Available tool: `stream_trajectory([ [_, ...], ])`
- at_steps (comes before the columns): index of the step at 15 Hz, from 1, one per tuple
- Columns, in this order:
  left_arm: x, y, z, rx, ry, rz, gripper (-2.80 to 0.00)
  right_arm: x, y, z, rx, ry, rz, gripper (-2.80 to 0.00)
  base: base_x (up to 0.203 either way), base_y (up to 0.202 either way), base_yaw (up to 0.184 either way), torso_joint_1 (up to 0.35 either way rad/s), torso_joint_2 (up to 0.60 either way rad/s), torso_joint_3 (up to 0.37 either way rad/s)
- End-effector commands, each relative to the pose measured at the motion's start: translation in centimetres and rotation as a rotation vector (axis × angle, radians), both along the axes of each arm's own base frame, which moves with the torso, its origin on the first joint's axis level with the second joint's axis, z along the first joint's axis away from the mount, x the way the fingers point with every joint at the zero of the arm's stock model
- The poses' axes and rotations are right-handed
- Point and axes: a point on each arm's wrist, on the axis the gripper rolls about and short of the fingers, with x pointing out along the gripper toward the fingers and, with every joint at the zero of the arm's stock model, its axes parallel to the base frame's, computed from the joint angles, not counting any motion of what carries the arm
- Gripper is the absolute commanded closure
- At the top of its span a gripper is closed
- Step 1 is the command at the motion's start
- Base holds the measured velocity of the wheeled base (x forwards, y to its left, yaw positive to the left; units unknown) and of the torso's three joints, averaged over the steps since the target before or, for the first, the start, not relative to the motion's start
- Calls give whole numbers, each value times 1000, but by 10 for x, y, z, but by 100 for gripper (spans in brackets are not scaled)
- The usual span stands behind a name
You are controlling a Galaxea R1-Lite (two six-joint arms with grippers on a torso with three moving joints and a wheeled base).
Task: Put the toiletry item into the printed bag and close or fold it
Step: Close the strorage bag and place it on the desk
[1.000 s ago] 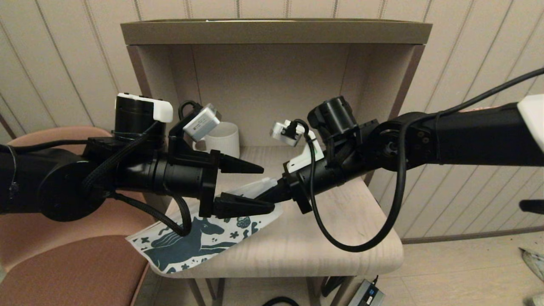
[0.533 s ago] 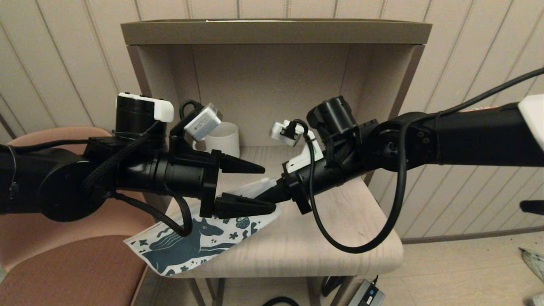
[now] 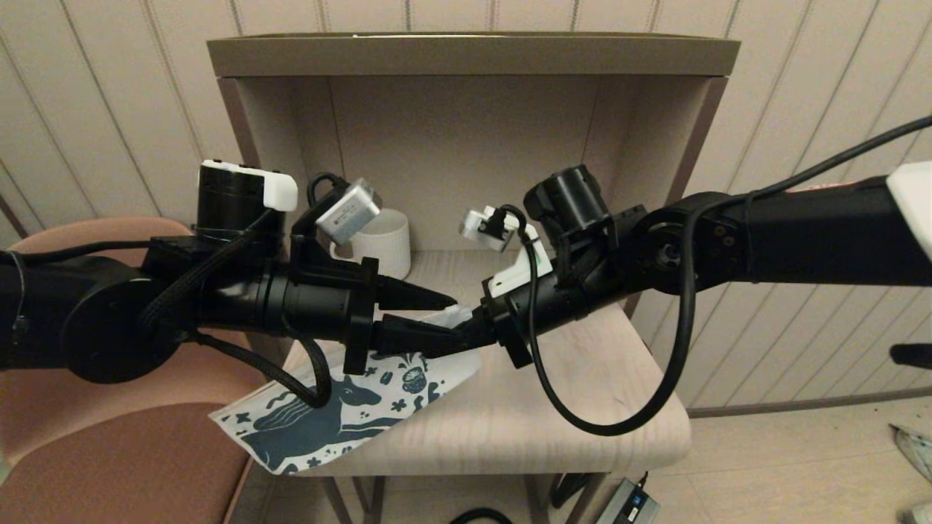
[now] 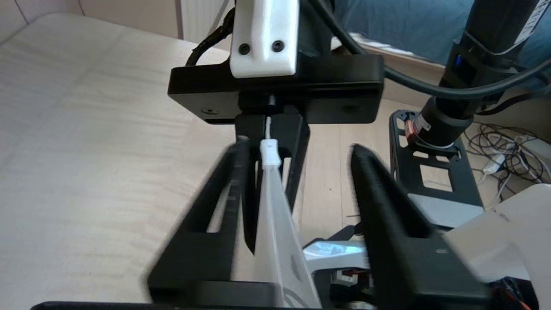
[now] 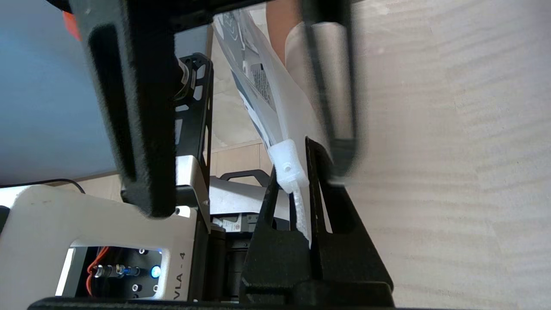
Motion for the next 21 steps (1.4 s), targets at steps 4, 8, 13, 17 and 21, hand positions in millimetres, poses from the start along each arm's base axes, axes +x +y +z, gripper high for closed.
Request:
stream_trajectory([
  [4, 0, 0, 3, -7, -4, -5, 0, 0, 0, -3, -2, 8, 4, 0, 0, 0, 0, 0, 0, 0],
  [8, 0, 0, 2, -6, -3, -7, 0, 0, 0, -2, -1, 4, 5, 0, 0, 0, 0, 0, 0, 0],
  [13, 0, 0, 2, -1, 4, -2, 0, 0, -1, -2, -2, 4, 5, 0, 0, 0, 0, 0, 0, 0],
  [17, 2, -1, 4, 8, 23, 5, 0, 0, -2, -2, -2, 4, 1, 0, 0, 0, 0, 0, 0, 0],
  [21, 3, -1, 5, 8, 34, 7, -280, 1, -3, -2, -2, 6, 0, 0, 0, 0, 0, 0, 0, 0],
])
